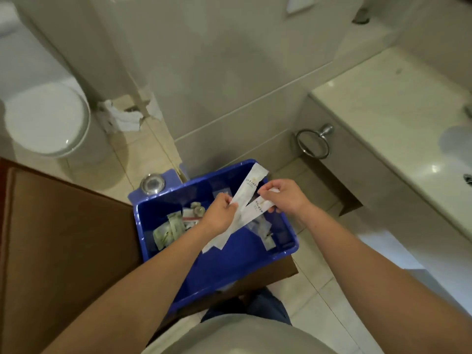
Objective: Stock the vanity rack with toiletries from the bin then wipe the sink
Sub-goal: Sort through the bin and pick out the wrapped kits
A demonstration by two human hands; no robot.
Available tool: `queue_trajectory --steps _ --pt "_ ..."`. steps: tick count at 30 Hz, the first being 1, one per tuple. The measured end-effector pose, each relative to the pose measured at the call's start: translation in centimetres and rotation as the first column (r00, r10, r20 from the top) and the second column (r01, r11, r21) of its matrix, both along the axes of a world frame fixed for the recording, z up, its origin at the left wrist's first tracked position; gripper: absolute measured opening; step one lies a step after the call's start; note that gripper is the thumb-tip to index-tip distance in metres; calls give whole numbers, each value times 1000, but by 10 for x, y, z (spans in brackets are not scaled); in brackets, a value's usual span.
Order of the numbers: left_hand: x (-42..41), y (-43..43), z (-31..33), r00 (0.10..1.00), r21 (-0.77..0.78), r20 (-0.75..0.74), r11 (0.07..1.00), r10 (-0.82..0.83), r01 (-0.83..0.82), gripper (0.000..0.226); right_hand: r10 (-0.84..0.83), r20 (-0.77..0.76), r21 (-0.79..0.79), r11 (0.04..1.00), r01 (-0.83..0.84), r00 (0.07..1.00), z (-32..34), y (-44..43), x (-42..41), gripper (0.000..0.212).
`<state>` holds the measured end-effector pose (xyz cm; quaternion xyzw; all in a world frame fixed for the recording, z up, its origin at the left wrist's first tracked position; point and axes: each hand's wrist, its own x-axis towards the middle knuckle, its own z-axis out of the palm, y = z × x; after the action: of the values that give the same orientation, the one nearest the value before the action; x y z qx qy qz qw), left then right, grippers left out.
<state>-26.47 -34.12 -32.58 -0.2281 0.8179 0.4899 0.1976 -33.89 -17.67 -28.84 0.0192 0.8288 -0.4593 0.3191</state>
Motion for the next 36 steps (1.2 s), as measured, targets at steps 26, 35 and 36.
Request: queue_trajectory --steps 26,35,36 --pt "34 384 130 926 230 -155 899 -345 373 36 -716 13 -264 670 693 698 90 345 170 35" --pt "91 512 140 920 289 -173 875 -352 389 34 -766 32 -219 621 752 642 105 444 249 29" --pt "96 525 141 914 291 -184 868 -361 401 34 -785 43 -223 596 772 618 105 453 256 31"
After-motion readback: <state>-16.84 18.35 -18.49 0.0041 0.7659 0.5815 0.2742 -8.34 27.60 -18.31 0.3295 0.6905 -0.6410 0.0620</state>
